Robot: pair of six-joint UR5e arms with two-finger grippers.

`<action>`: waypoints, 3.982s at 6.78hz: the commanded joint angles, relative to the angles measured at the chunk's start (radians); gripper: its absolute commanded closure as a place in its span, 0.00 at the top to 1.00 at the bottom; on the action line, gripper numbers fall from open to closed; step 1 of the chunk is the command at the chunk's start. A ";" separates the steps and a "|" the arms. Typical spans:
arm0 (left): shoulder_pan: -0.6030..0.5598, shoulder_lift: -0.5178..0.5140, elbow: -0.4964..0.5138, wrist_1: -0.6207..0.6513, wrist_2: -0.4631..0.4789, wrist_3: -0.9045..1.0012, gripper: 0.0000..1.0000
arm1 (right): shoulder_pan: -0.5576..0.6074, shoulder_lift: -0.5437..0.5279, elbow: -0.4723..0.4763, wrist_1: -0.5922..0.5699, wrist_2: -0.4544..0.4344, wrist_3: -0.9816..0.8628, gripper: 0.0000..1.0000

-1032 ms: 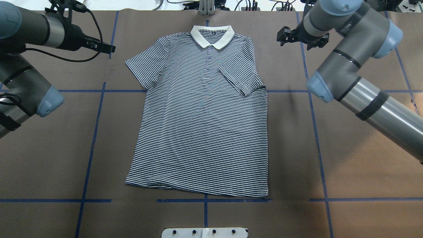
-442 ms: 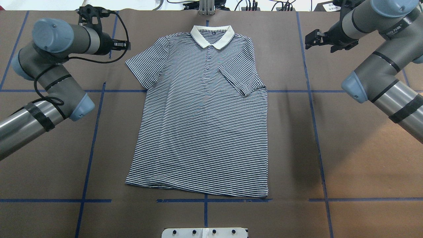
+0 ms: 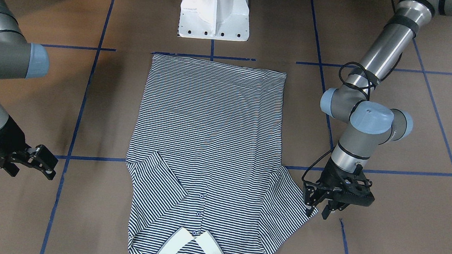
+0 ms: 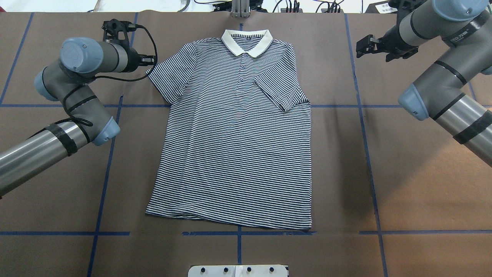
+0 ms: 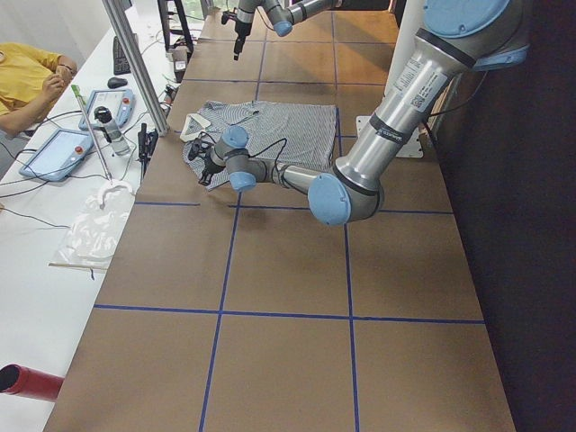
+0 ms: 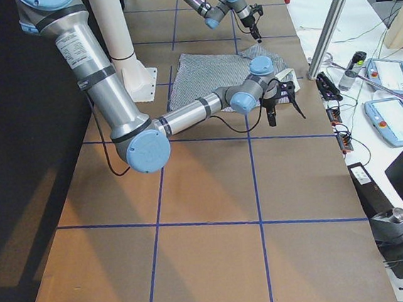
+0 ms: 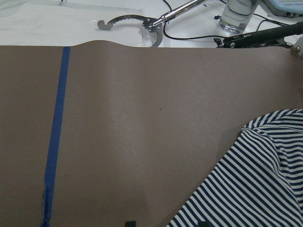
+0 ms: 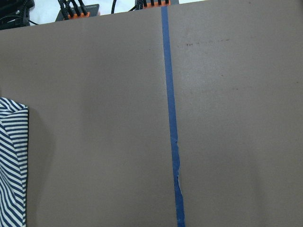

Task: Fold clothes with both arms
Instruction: 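Move the left gripper toward the sleeve nearest it, then fold the sleeve with the left gripper inward over the shirt body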

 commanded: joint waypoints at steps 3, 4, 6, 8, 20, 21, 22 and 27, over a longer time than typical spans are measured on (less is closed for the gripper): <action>0.018 -0.002 0.026 -0.006 0.037 -0.002 0.52 | 0.000 -0.002 -0.001 0.000 0.000 0.000 1.00; 0.025 -0.002 0.026 -0.006 0.037 -0.002 0.52 | 0.000 -0.003 -0.001 0.000 0.000 0.000 1.00; 0.035 0.000 0.026 -0.008 0.037 -0.002 0.51 | 0.000 -0.011 -0.001 0.000 -0.002 0.000 1.00; 0.036 0.001 0.026 -0.009 0.037 -0.002 0.48 | 0.000 -0.012 -0.001 0.000 -0.002 0.000 1.00; 0.205 -0.262 -0.008 0.316 0.097 -0.262 0.00 | -0.001 -0.009 -0.004 0.000 -0.002 0.004 1.00; 0.206 -0.276 0.012 0.316 0.097 -0.262 0.00 | -0.001 -0.009 -0.005 0.000 -0.002 0.004 1.00; 0.206 -0.277 0.013 0.317 0.097 -0.254 0.00 | -0.003 -0.008 -0.005 0.000 -0.002 0.005 1.00; 0.196 -0.197 -0.183 0.389 0.031 0.028 1.00 | -0.064 -0.026 0.123 -0.014 -0.002 0.191 1.00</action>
